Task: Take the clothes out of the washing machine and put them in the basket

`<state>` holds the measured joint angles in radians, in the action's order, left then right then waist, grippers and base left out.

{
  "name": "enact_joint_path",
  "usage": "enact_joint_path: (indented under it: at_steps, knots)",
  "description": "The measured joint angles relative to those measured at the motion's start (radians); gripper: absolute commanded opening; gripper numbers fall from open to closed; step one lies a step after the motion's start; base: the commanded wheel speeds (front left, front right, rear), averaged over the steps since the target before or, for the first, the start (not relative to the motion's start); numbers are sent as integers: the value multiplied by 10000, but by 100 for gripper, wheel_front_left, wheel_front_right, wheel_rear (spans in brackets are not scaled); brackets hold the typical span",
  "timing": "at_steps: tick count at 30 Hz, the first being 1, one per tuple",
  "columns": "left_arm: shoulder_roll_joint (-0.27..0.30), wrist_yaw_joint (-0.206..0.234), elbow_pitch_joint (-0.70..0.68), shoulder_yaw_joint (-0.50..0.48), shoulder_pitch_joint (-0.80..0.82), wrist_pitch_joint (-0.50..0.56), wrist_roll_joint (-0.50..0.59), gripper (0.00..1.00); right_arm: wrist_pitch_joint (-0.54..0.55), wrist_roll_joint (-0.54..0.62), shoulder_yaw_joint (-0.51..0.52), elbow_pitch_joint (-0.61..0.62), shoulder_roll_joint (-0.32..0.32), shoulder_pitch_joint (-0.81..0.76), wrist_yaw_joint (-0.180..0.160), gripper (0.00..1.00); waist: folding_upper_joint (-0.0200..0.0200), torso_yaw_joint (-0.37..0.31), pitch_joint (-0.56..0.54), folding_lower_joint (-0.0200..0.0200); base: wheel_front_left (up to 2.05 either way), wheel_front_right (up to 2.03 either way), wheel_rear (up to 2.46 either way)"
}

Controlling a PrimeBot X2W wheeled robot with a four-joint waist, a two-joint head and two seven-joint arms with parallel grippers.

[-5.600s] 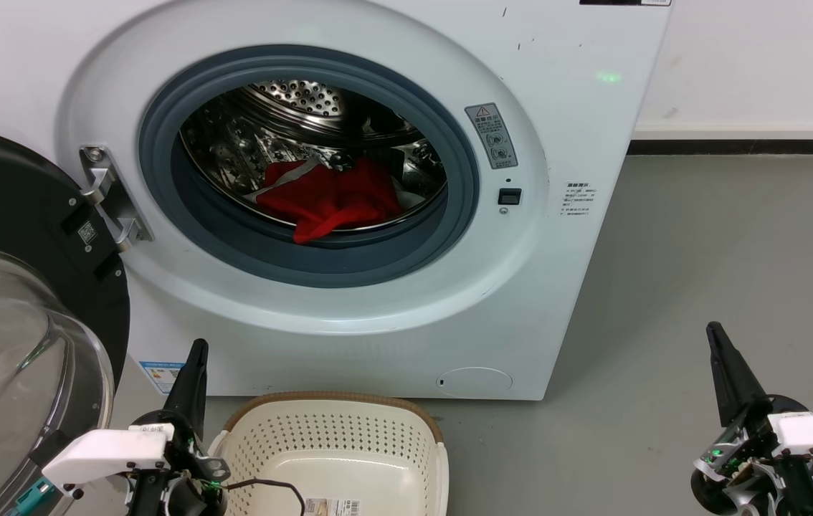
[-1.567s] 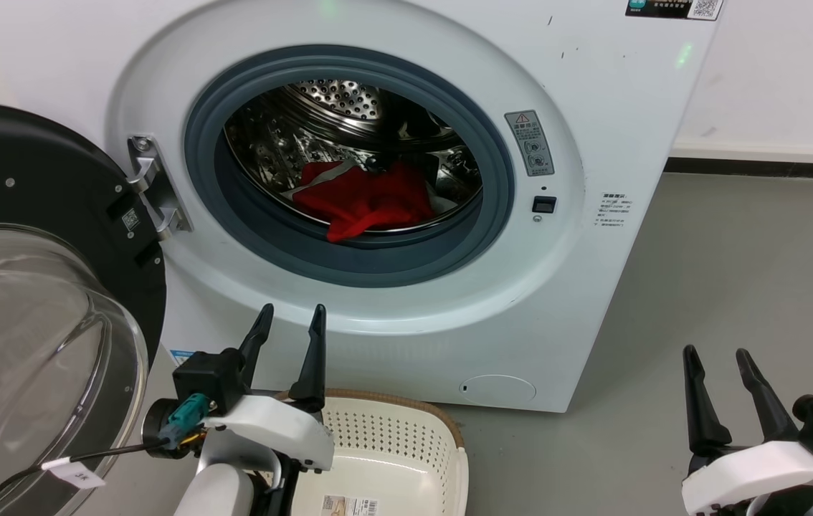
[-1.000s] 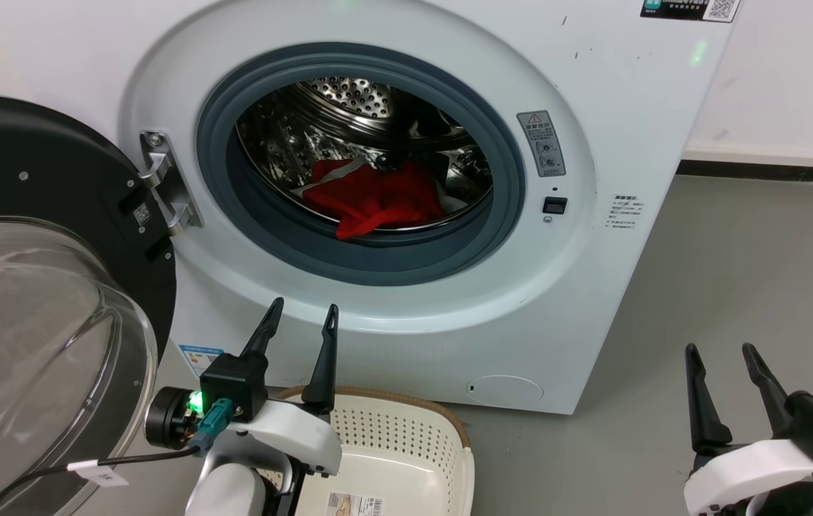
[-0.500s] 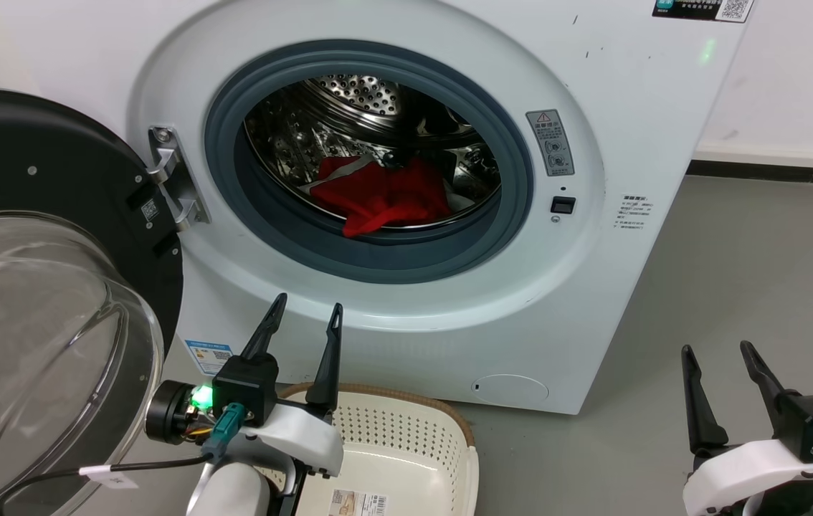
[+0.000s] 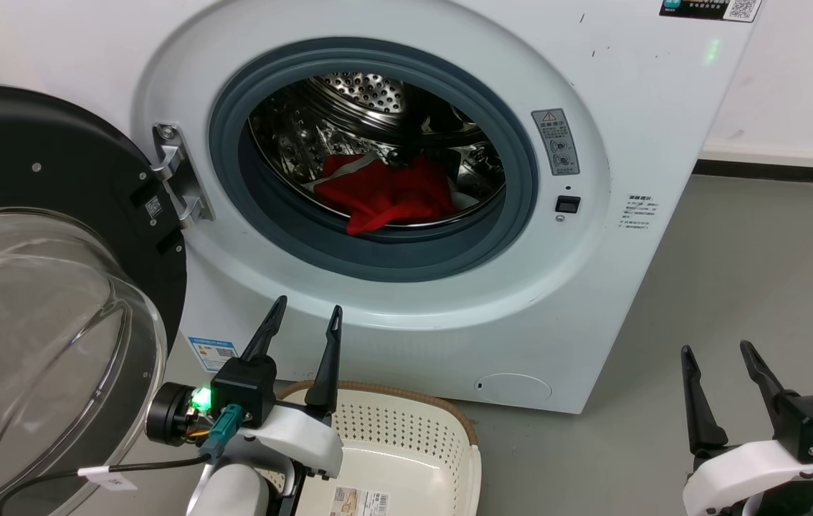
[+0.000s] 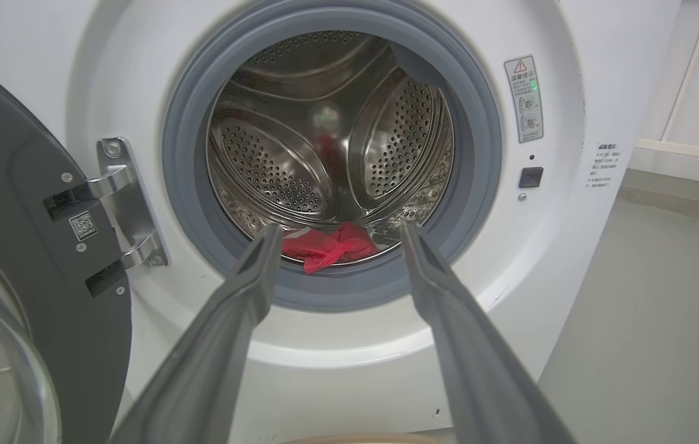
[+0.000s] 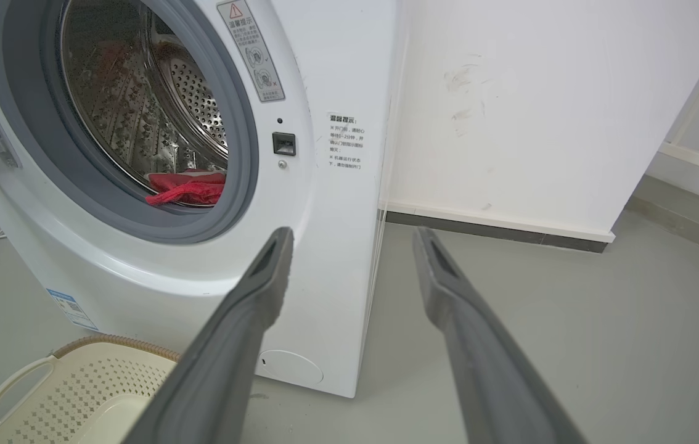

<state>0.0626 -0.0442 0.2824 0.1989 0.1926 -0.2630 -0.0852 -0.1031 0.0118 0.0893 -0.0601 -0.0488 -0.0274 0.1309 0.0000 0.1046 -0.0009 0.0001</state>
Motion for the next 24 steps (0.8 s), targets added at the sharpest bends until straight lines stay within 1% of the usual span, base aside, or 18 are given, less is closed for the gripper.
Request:
enact_joint_path:
  at_steps: [16,24]
  knots:
    - [-69,-82,67,-115,58,0,38,100,31,-109,25,-13,0,0,0,100,0,25,96,-1,0,0,0]
    - [-84,50,178,-263,1012,0,121,100,171,-105,-140,491,-2,267,0,100,0,-84,749,-1,0,0,0]
